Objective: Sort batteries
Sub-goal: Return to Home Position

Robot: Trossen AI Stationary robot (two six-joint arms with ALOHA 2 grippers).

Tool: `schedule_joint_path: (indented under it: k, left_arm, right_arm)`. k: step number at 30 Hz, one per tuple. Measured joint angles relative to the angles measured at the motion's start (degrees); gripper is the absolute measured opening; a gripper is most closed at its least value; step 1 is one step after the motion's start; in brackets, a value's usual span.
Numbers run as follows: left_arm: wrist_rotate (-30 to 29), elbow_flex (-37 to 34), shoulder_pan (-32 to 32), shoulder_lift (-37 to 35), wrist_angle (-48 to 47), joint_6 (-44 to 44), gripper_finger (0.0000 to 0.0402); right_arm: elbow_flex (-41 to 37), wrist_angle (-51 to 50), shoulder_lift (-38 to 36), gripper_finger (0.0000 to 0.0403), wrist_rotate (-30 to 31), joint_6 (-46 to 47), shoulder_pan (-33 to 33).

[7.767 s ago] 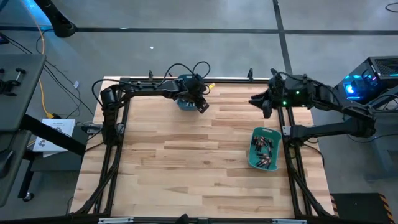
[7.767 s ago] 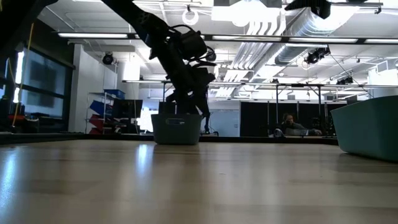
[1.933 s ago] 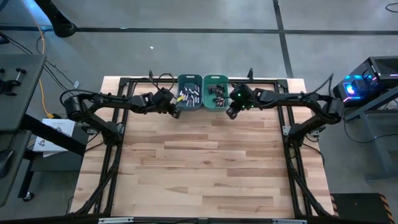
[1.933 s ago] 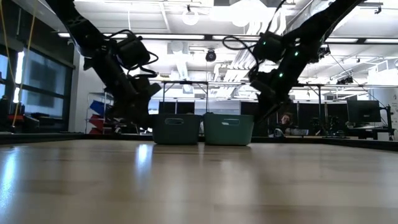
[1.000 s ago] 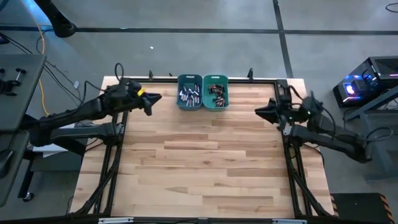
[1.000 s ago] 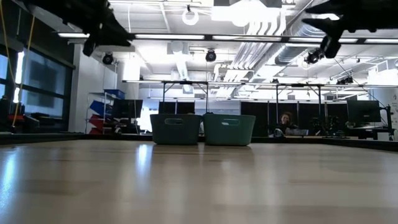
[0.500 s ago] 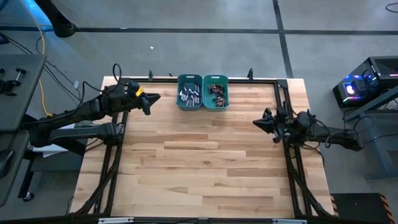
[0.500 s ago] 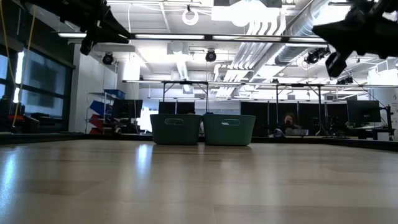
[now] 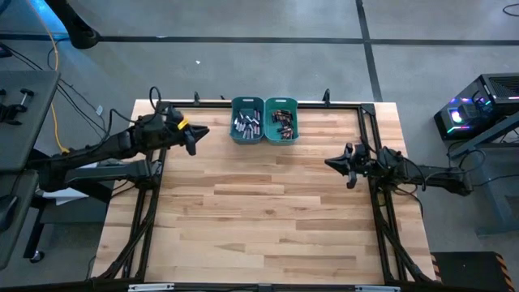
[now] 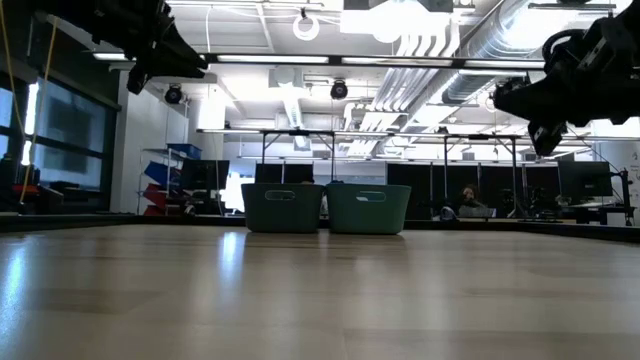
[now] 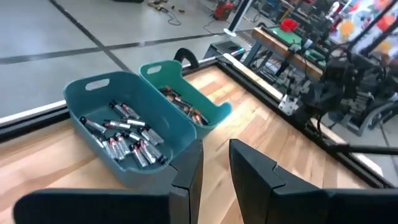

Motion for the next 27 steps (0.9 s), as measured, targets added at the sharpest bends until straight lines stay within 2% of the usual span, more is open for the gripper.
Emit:
schedule_joint_path:
  k: [4, 10, 15, 20, 25, 27]
  left_arm:
    - [0.08, -4.18, -1.35, -3.06, 2.9, 0.47, 0.0069]
    - [-0.06, -14.77, -3.55, -10.29, 12.76, -1.27, 0.0069]
    - [-2.28, -21.47, -5.55, -17.04, 17.6, -2.58, 0.0066]
    - [-7.54, -26.55, -8.81, -22.68, 22.61, 1.54, 0.0043]
    - [-8.21, -32.75, -12.54, -26.9, 30.03, 4.41, 0.0016]
    - [-9.25, -33.87, -13.77, -28.08, 28.93, 5.42, 0.0007]
  right_arm:
    - [0.0, -0.02, 0.4, 0.0, -0.11, -1.2, 0.0]
    - [0.0, -0.05, 0.4, 0.0, -0.3, -0.96, 0.0]
    - [0.0, -0.07, 0.4, 0.0, -0.37, -0.94, 0.0]
    - [0.0, -0.07, 0.4, 0.0, -0.37, -0.93, 0.0]
    - [0.0, -0.09, 0.4, 0.0, -0.37, -0.92, 0.0]
    - [0.0, -0.11, 0.4, 0.0, -0.37, -0.96, 0.0]
